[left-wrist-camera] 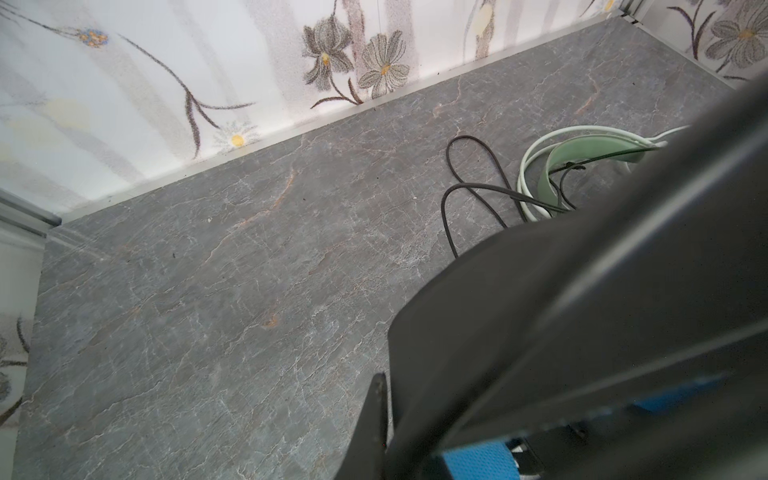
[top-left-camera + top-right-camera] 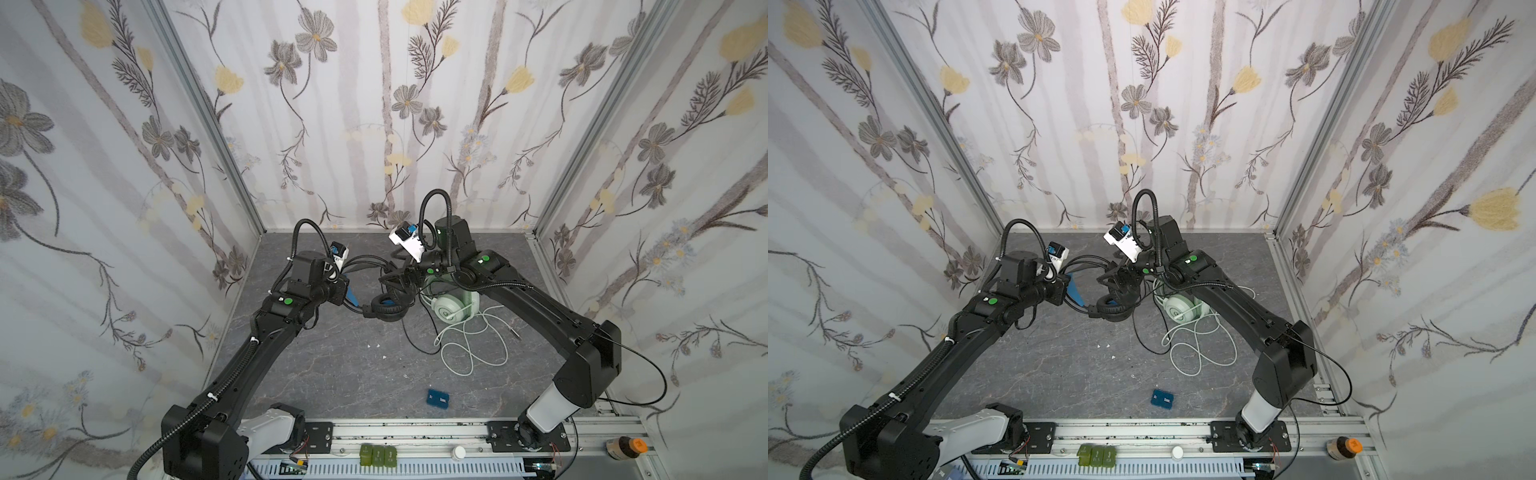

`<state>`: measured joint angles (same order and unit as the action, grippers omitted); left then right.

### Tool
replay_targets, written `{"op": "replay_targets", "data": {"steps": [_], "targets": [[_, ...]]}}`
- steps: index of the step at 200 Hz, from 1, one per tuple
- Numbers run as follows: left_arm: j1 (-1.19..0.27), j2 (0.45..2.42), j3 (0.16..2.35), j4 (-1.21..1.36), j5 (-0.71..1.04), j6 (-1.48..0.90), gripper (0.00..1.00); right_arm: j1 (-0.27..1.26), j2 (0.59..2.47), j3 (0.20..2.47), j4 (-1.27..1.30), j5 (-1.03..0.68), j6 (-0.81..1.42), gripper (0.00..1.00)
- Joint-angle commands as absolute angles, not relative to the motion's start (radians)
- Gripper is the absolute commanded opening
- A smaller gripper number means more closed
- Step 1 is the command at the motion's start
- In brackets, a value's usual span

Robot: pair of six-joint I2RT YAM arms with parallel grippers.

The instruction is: Wrap the headphones

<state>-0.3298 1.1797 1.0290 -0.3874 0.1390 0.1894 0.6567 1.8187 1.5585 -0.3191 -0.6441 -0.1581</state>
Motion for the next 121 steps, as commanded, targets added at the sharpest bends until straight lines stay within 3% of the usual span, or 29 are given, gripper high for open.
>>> {"op": "replay_targets", "data": {"steps": [1, 45, 73, 97, 121], "targets": [[-0.343, 1.193, 1.055, -0.373, 0.182, 0.232, 0.00, 0.663, 1.840, 1.571, -0.300, -0.661, -0.174, 0.99], [-0.359, 1.215, 1.074, -0.381, 0.177, 0.258, 0.00, 0.677, 1.889, 1.589, -0.300, -0.663, -0.178, 0.81], [-0.359, 1.224, 1.064, -0.356, 0.173, 0.236, 0.00, 0.682, 1.905, 1.604, -0.319, -0.638, -0.195, 0.49], [-0.359, 1.230, 1.052, -0.344, 0.168, 0.210, 0.00, 0.683, 1.911, 1.614, -0.324, -0.629, -0.209, 0.29], [-0.359, 1.213, 1.028, -0.321, 0.152, 0.169, 0.21, 0.681, 1.917, 1.620, -0.313, -0.612, -0.209, 0.07]]}}
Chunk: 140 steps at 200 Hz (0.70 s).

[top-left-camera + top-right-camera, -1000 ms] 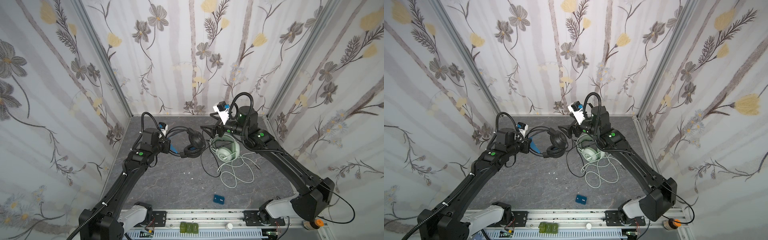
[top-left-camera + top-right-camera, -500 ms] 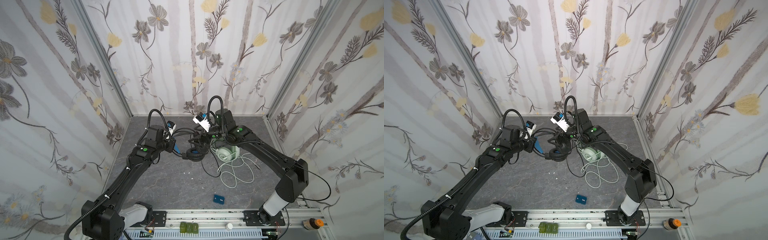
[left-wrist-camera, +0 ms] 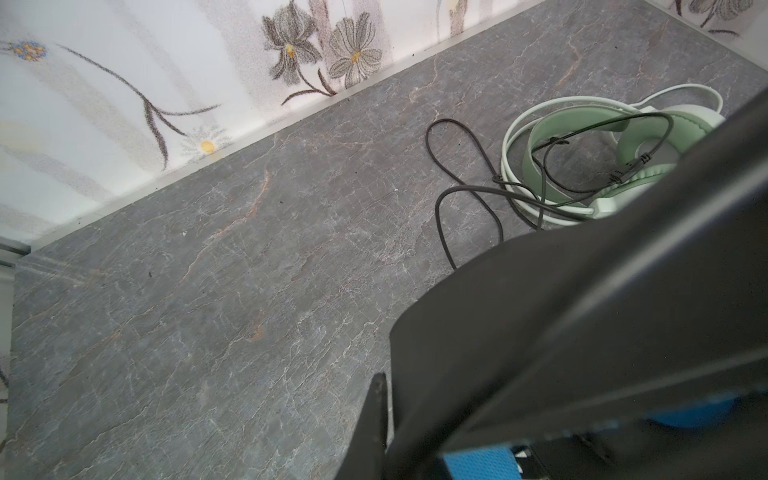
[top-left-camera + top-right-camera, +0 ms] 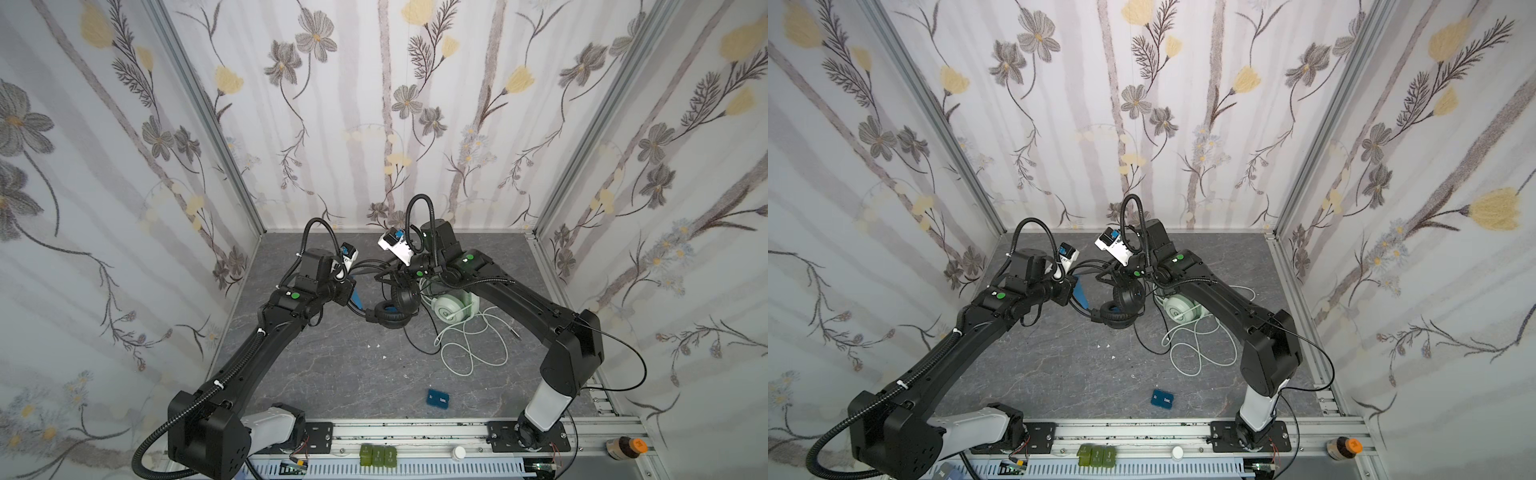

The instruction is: Wrap the headphones

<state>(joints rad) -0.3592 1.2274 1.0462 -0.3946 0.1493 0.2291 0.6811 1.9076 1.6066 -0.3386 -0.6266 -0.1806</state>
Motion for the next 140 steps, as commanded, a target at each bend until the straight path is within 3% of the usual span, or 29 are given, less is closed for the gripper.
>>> {"op": "replay_targets", "data": {"steps": [1, 9, 16, 22, 53, 108, 140], "targets": [[-0.359, 1.212, 1.026, -0.322, 0.152, 0.167, 0.22, 0.681, 1.918, 1.620, -0.313, -0.611, -0.209, 0.06], [-0.359, 1.206, 1.016, -0.320, 0.152, 0.152, 0.46, 0.682, 1.920, 1.620, -0.308, -0.600, -0.209, 0.03], [-0.359, 1.202, 1.011, -0.327, 0.146, 0.131, 0.85, 0.682, 1.920, 1.620, -0.302, -0.582, -0.209, 0.00], [-0.359, 1.194, 1.007, -0.338, 0.132, 0.111, 0.99, 0.682, 1.919, 1.620, -0.294, -0.559, -0.209, 0.00], [-0.350, 1.115, 0.920, -0.356, 0.110, -0.049, 1.00, 0.694, 1.893, 1.605, -0.200, -0.303, -0.212, 0.00], [-0.273, 1.052, 0.803, -0.452, 0.067, -0.518, 1.00, 0.871, 1.981, 1.585, -0.049, 0.472, -0.389, 0.00], [-0.176, 0.978, 0.745, -0.520, 0.029, -0.683, 1.00, 0.944, 2.046, 1.495, 0.089, 0.676, -0.449, 0.00]]}}
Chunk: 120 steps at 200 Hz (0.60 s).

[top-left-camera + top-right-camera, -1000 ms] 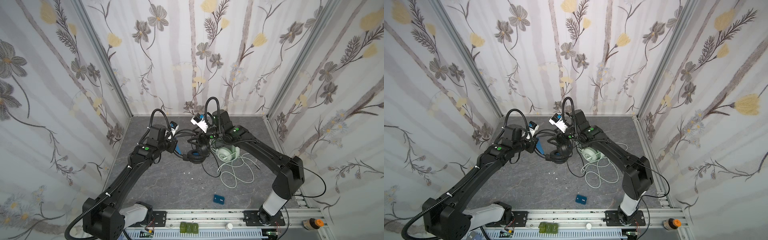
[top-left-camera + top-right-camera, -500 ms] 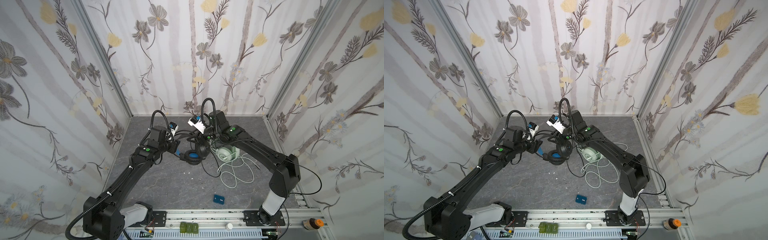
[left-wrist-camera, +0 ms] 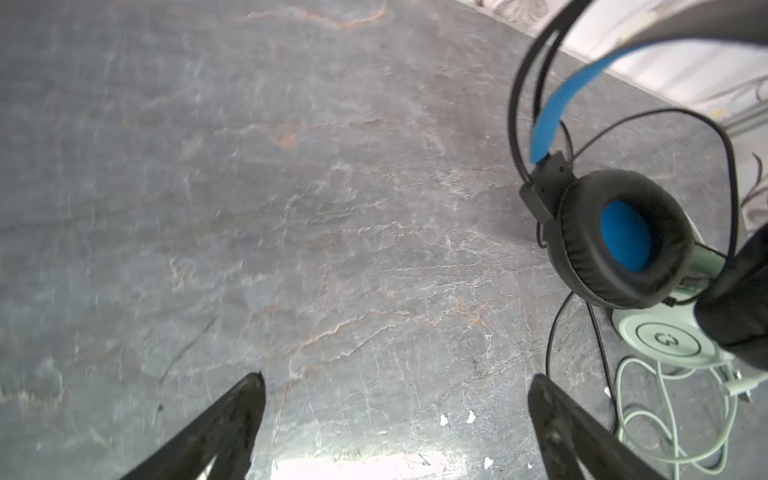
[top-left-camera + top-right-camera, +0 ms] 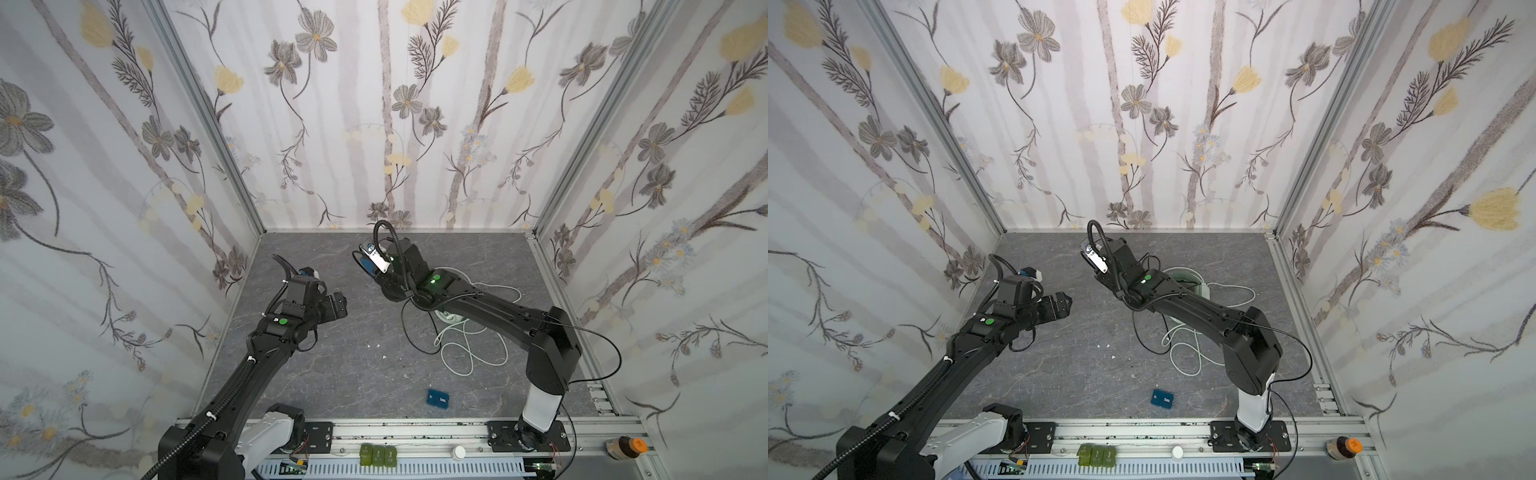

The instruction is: Wrap the headphones

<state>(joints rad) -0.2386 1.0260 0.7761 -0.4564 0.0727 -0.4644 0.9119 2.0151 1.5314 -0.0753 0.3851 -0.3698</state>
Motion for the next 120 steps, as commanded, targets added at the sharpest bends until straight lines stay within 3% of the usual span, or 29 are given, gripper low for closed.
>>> {"op": "replay_targets", "data": {"steps": [1, 47, 60, 82, 120], "targets": [[-0.171, 0.974, 0.742, -0.520, 0.032, -0.687, 1.00, 0.944, 2.047, 1.494, 0.090, 0.680, -0.449, 0.00], [-0.083, 0.925, 0.732, -0.548, 0.059, -0.693, 1.00, 1.017, 2.091, 1.401, 0.170, 0.761, -0.451, 0.00], [-0.065, 0.916, 0.735, -0.546, 0.067, -0.688, 1.00, 1.047, 2.103, 1.386, 0.173, 0.762, -0.435, 0.04], [-0.043, 0.915, 0.754, -0.553, 0.072, -0.661, 1.00, 1.096, 2.119, 1.379, 0.155, 0.749, -0.386, 0.15], [-0.001, 0.933, 0.781, -0.555, 0.094, -0.619, 1.00, 1.156, 2.135, 1.341, 0.130, 0.736, -0.323, 0.43]]}}
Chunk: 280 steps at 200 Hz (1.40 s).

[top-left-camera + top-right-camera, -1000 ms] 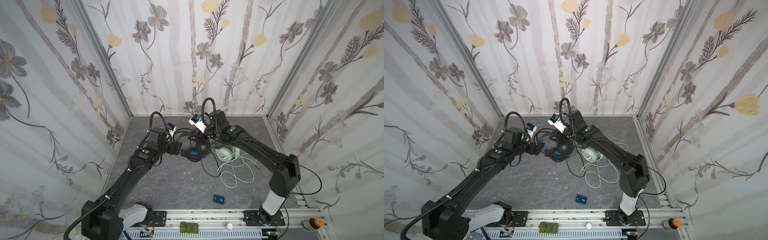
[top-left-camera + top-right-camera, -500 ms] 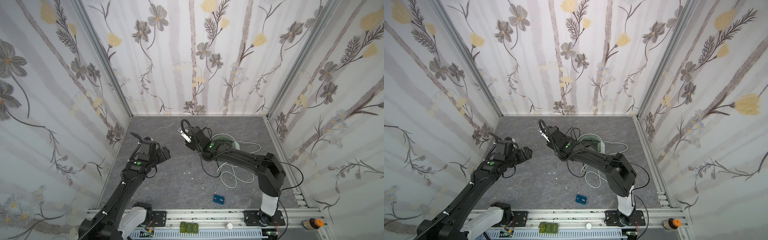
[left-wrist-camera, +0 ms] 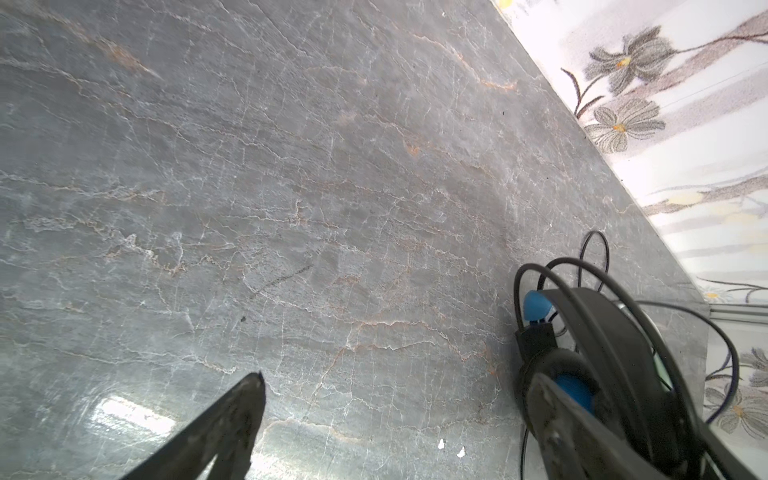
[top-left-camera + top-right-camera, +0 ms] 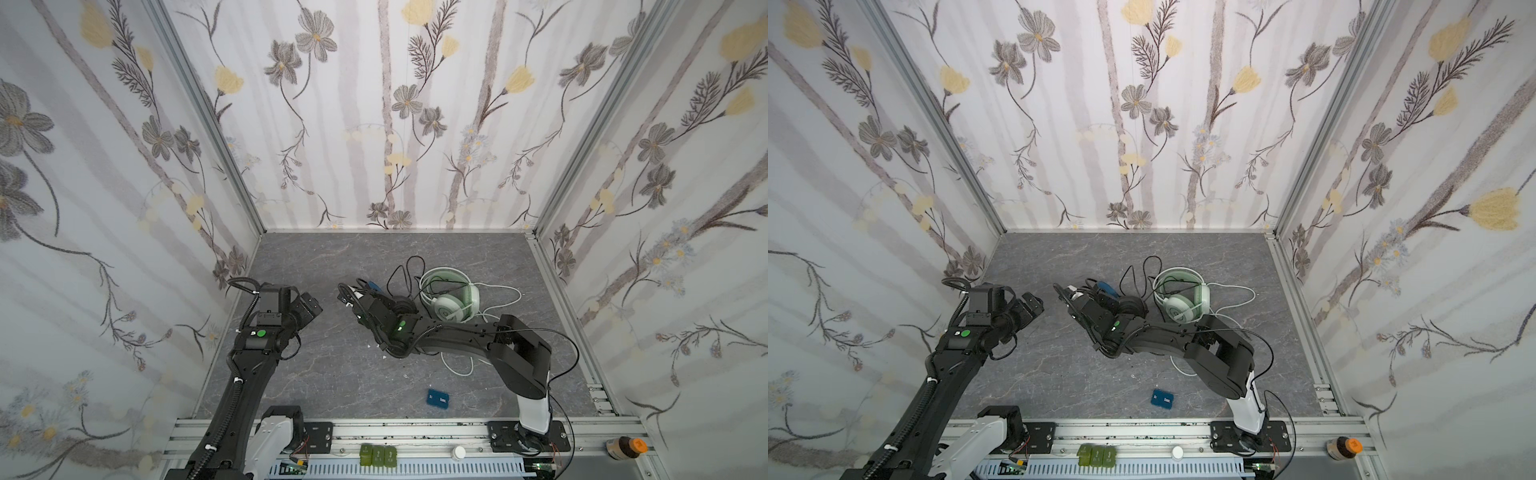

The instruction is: Wrap the headphones

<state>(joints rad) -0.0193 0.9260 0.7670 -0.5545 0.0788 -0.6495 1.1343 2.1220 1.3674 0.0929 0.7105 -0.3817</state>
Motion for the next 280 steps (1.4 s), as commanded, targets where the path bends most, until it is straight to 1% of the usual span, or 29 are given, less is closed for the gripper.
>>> {"op": "replay_targets", "data": {"steps": [1, 17, 30, 44, 60, 84, 89, 92, 143, 167, 203, 227, 235, 239, 255, 280], "targets": [[-0.001, 0.933, 0.781, -0.553, 0.095, -0.619, 1.00, 1.159, 2.135, 1.340, 0.131, 0.737, -0.322, 0.44], [0.008, 0.940, 0.785, -0.545, 0.101, -0.610, 1.00, 1.188, 2.137, 1.301, 0.145, 0.729, -0.304, 0.52], [0.010, 0.948, 0.793, -0.547, 0.103, -0.600, 1.00, 1.212, 2.130, 1.275, 0.158, 0.723, -0.295, 0.62], [0.011, 0.962, 0.800, -0.551, 0.106, -0.588, 1.00, 1.228, 2.114, 1.267, 0.157, 0.704, -0.283, 0.70], [0.011, 0.982, 0.808, -0.550, 0.117, -0.573, 1.00, 1.239, 2.082, 1.261, 0.159, 0.647, -0.267, 0.79], [0.011, 1.024, 0.843, -0.579, 0.120, -0.540, 1.00, 1.248, 2.013, 1.245, 0.150, 0.551, -0.245, 0.89], [0.011, 1.037, 0.853, -0.590, 0.123, -0.531, 1.00, 1.248, 1.994, 1.238, 0.147, 0.518, -0.238, 0.97], [0.011, 1.046, 0.862, -0.599, 0.124, -0.524, 1.00, 1.248, 1.981, 1.235, 0.145, 0.493, -0.235, 0.99], [0.007, 1.149, 0.922, -0.666, 0.201, -0.481, 1.00, 1.273, 1.789, 1.243, 0.025, 0.180, -0.186, 1.00], [-0.030, 1.186, 0.916, -0.712, 0.212, -0.474, 1.00, 1.222, 1.707, 1.268, -0.049, 0.059, -0.112, 1.00], [-0.148, 1.255, 0.899, -0.751, 0.144, -0.500, 1.00, 1.068, 1.647, 1.346, -0.235, 0.046, -0.072, 1.00], [-0.206, 1.337, 0.907, -0.759, 0.117, -0.512, 1.00, 0.974, 1.606, 1.367, -0.291, 0.004, -0.082, 1.00], [-0.215, 1.366, 0.915, -0.771, 0.094, -0.513, 1.00, 0.954, 1.604, 1.365, -0.302, -0.006, -0.096, 1.00], [-0.220, 1.378, 0.916, -0.771, 0.089, -0.514, 1.00, 0.947, 1.572, 1.363, -0.306, -0.007, -0.105, 1.00], [-0.228, 1.422, 0.918, -0.745, 0.103, -0.519, 1.00, 0.927, 1.541, 1.351, -0.327, -0.005, -0.141, 1.00], [-0.255, 1.519, 0.963, -0.725, 0.077, -0.512, 1.00, 0.891, 1.462, 1.265, -0.289, -0.031, -0.139, 1.00]]}}
